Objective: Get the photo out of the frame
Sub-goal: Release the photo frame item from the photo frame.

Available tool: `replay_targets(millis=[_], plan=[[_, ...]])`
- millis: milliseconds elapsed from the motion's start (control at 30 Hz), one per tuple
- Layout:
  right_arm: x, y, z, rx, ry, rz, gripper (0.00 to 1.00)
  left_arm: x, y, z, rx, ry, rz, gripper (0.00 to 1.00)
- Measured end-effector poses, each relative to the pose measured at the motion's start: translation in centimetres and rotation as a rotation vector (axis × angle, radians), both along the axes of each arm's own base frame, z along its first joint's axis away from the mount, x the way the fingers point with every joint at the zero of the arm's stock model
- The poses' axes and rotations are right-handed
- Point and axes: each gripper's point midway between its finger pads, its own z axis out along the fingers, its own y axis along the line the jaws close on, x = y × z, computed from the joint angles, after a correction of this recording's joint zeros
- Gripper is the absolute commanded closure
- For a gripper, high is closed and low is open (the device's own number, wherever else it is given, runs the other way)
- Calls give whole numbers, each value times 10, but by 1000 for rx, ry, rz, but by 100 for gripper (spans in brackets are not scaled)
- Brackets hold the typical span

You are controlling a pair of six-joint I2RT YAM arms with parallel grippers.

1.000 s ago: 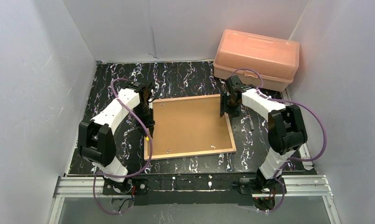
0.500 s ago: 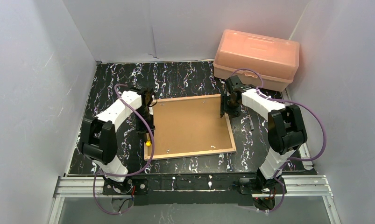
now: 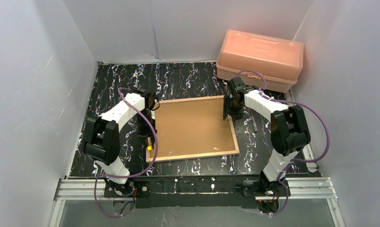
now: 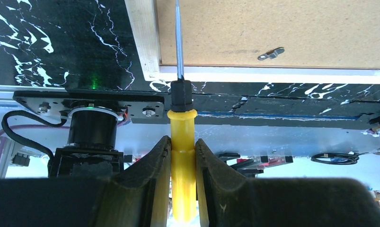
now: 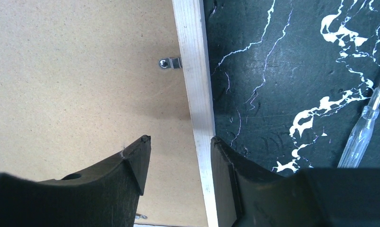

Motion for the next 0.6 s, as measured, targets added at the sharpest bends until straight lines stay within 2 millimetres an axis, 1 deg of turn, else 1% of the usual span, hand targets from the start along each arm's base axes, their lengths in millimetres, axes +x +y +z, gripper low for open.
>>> replay_targets(millis=[200,600], plan=[[-1,2,0,1,1,2,44,-2,1,-3,7,16,-3,100],[-2,4,-3,-2,10,6,44,-1,-9,-8,-37,58,10,100]])
